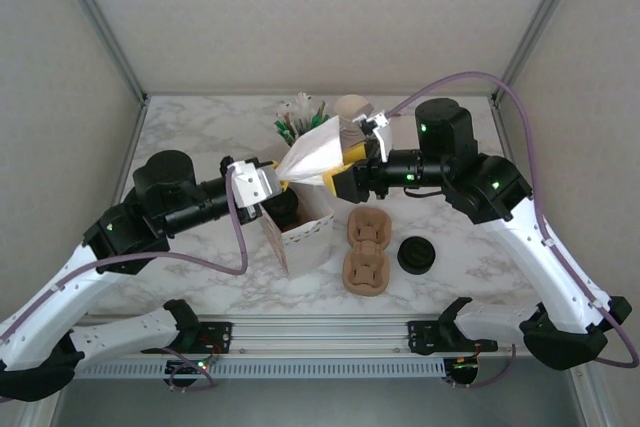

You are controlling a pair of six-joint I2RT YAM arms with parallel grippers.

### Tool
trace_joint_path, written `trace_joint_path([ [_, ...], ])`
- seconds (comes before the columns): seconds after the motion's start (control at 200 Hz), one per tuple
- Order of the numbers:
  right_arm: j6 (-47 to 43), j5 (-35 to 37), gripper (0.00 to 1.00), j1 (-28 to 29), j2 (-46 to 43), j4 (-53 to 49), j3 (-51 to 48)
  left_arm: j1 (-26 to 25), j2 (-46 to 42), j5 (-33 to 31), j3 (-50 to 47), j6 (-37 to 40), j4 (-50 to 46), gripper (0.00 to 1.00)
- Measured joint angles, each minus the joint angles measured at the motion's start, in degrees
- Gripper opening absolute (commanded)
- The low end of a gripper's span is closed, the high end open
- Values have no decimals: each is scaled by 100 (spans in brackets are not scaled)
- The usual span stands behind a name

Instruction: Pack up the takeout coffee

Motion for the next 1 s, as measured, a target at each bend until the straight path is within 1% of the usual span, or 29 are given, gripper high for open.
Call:
trace_joint_path([
  [0.1,223,415,81,4,-192,317,-188,-2,-155,-269,-295,131,-4,0],
  [0.175,385,721,88,11,-417,479,-337,-4,-225,-487,-393,295,-22,0],
  [0.26,531,1014,93,11,-678,682,-396,-7,-232,-636,-393,439,-28,0],
  [0.31,623,1106,94,11,-778,824,-396,-7,-223,-658,-389,525,-33,0],
  [0.365,664,1143,94,11,-815,949,-382,-7,-203,-647,-376,590,-44,0],
  [0.455,791,1130,83,11,-645,992,-201,-7,-140,-579,-323,634,-42,0],
  [0.511,809,1062,80,11,-439,1027,-61,-9,-96,-555,-286,627,-35,0],
  [0.691,772,713,80,256,175,1132,-70,-11,-22,-516,-190,352,201,0],
  [0.836,699,511,81,442,249,1113,-166,-11,-46,-343,-181,7,527,0],
  [1.001,721,160,84,485,245,1482,-426,-11,-118,-168,-181,-597,994,0],
])
